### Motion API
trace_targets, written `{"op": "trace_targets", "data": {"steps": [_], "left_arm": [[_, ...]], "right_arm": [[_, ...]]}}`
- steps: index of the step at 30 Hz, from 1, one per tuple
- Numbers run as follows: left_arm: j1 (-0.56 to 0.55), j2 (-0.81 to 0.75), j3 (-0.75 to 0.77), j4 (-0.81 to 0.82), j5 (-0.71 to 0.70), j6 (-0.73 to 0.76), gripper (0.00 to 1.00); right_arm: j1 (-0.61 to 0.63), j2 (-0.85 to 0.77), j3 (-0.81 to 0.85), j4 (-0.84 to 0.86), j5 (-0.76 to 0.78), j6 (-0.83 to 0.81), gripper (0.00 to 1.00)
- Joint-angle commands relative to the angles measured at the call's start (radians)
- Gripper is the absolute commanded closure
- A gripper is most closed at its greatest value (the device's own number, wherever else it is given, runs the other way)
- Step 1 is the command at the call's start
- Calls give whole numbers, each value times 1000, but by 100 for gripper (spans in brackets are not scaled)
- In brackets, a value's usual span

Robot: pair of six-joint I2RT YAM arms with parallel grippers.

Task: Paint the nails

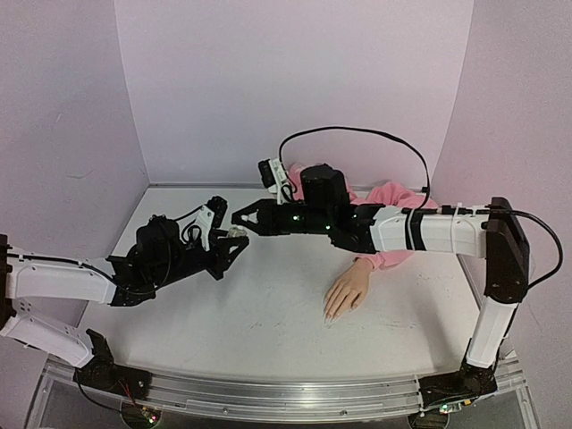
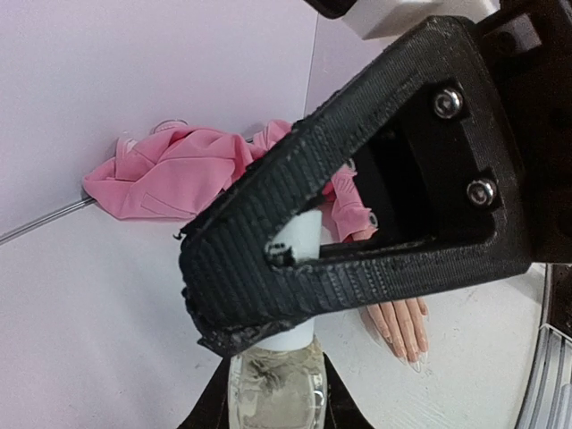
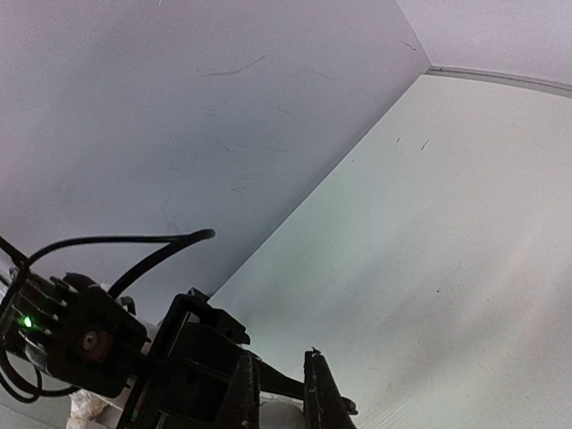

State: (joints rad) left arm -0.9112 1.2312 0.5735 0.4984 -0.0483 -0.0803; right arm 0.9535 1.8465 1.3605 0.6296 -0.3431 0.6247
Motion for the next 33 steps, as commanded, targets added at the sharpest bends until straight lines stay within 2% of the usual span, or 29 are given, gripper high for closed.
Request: {"op": "trace_targets", "data": {"steps": [1, 3, 4, 5, 7, 8, 10, 12, 16, 17, 18, 19, 20, 21, 23, 25, 28, 33], "left_arm": [[-5, -8, 65, 0, 31, -34, 94], [-3, 0, 87, -49, 83, -57, 91], [1, 2, 96, -63, 132, -66, 93], [10, 4, 103, -71, 201, -71, 96], [44, 23, 123, -77, 427, -94, 99], [65, 40, 139, -80, 561, -109, 99], [96, 80, 175, -87, 780, -140, 100], [112, 100, 196, -90, 874, -159, 100], [112, 43, 154, -90, 759, -112, 100], [111, 27, 143, -90, 681, -99, 100], [110, 13, 132, -90, 605, -93, 100], [106, -1, 122, -91, 490, -92, 100], [99, -15, 110, -96, 374, -86, 100], [87, -26, 102, -102, 268, -70, 100], [53, -44, 92, -110, 89, -22, 100], [31, -39, 92, -111, -38, 8, 100], [14, -26, 97, -113, -112, 24, 100], [-24, -9, 104, -118, -196, 49, 100]], "right_arm": [[0, -10, 47, 67, -101, -154, 100], [1, -29, 30, 67, -211, -309, 100], [0, -41, 17, 67, -306, -387, 100], [-1, -48, 9, 66, -466, -456, 100], [-2, -48, -5, 59, -751, -562, 100], [-3, -35, -2, 45, -831, -582, 100], [-4, 4, 48, -63, -931, -658, 100], [-4, 15, 76, -157, -920, -713, 100], [-10, -57, 8, -120, -780, -678, 100], [-14, -74, -5, -100, -699, -643, 82], [-17, -88, -12, -93, -566, -578, 60], [-23, -101, -14, -94, -417, -511, 42], [-37, -120, -19, -98, -271, -451, 29], [-47, -132, -25, -101, -130, -384, 21], [-58, -161, -53, -106, 19, -266, 12], [-58, -178, -79, -92, 53, -182, 10], [-37, -177, -98, -52, 84, -77, 11], [9, -131, -41, -67, 201, -13, 29]]}}
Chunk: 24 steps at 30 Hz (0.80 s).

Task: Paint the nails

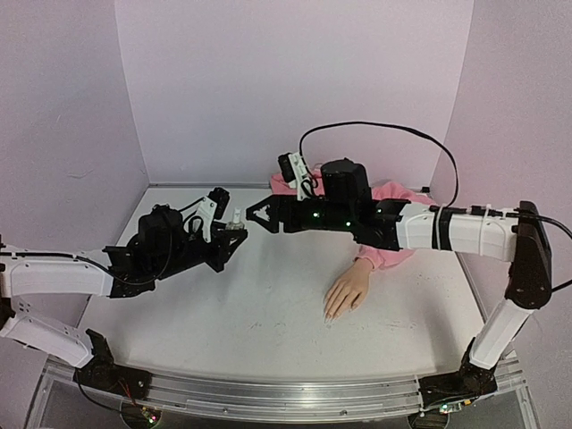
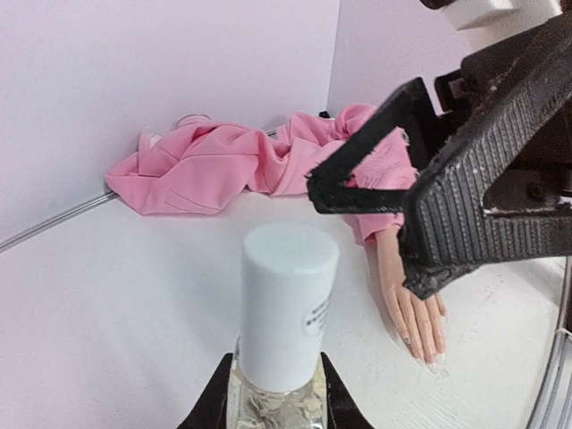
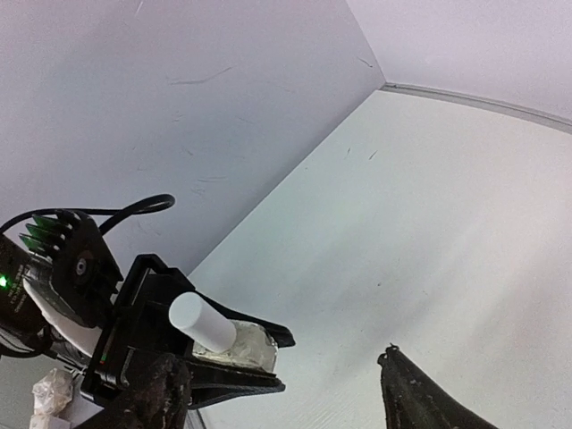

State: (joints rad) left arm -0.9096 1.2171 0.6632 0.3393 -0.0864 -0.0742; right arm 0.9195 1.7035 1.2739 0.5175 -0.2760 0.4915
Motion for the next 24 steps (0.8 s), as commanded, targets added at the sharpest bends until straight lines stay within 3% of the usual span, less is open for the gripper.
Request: {"op": "trace_targets", "data": {"steps": [1, 11, 24], "left_arm": [[-30, 8, 16, 40, -164, 43, 100], [-54, 43, 35, 29, -195, 54, 100], [-68, 30, 60, 21, -143, 19, 100]], "right_arm": [[52, 21, 58, 43, 154, 133, 30], [103, 123, 177, 23, 238, 157, 42], [105, 181, 223, 43, 186, 143, 86]]}}
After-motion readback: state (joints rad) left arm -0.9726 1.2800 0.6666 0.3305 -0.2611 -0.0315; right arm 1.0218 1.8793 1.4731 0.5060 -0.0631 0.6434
